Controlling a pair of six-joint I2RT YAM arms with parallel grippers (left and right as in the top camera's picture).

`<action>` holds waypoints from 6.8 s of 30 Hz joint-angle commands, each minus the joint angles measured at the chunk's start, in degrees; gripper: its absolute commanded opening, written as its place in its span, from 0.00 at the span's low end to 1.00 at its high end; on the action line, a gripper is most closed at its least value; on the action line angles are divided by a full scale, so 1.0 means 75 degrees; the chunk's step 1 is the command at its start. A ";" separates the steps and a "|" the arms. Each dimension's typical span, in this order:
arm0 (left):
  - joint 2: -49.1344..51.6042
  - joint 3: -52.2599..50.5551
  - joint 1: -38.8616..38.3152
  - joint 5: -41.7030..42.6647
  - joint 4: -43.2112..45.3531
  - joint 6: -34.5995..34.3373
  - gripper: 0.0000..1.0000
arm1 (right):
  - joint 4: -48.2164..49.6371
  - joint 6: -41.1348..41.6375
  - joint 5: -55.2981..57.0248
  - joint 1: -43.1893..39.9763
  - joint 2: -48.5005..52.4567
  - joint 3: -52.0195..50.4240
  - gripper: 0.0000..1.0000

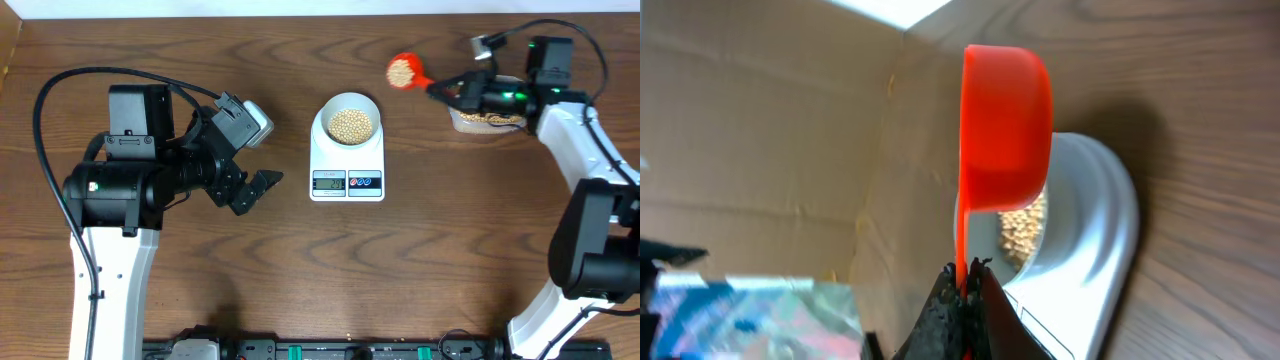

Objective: Scoop item into bowl and weigh 50g on scale
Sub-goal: 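Lift the refilled scoop and move it left over the bowl, then tilt the red scoop over the grey bowl to pour soybeans, then hold the scoop tilted over the bowl, shaking soybeans out gradually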

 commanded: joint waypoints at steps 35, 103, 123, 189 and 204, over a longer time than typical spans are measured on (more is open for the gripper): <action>-0.0006 0.0134 0.0032 0.0125 0.0003 -0.0012 0.98 | -0.0501 -0.4651 0.1378 0.1201 0.0087 -0.0026 0.01; -0.0006 0.0134 0.0032 0.0125 0.0003 -0.0012 0.98 | -0.0329 -0.5386 0.1154 0.1241 0.0090 -0.0026 0.01; -0.0006 0.0134 0.0032 0.0125 0.0003 -0.0012 0.98 | -0.0388 -0.5505 0.1241 0.1279 0.0090 -0.0026 0.01; -0.0006 0.0134 0.0032 0.0125 0.0003 -0.0012 0.98 | -0.0460 -0.5508 0.0463 0.1262 0.0090 -0.0026 0.01; -0.0006 0.0134 0.0032 0.0122 0.0003 -0.0012 0.98 | -0.0382 -0.5537 0.1099 0.1291 0.0090 -0.0026 0.01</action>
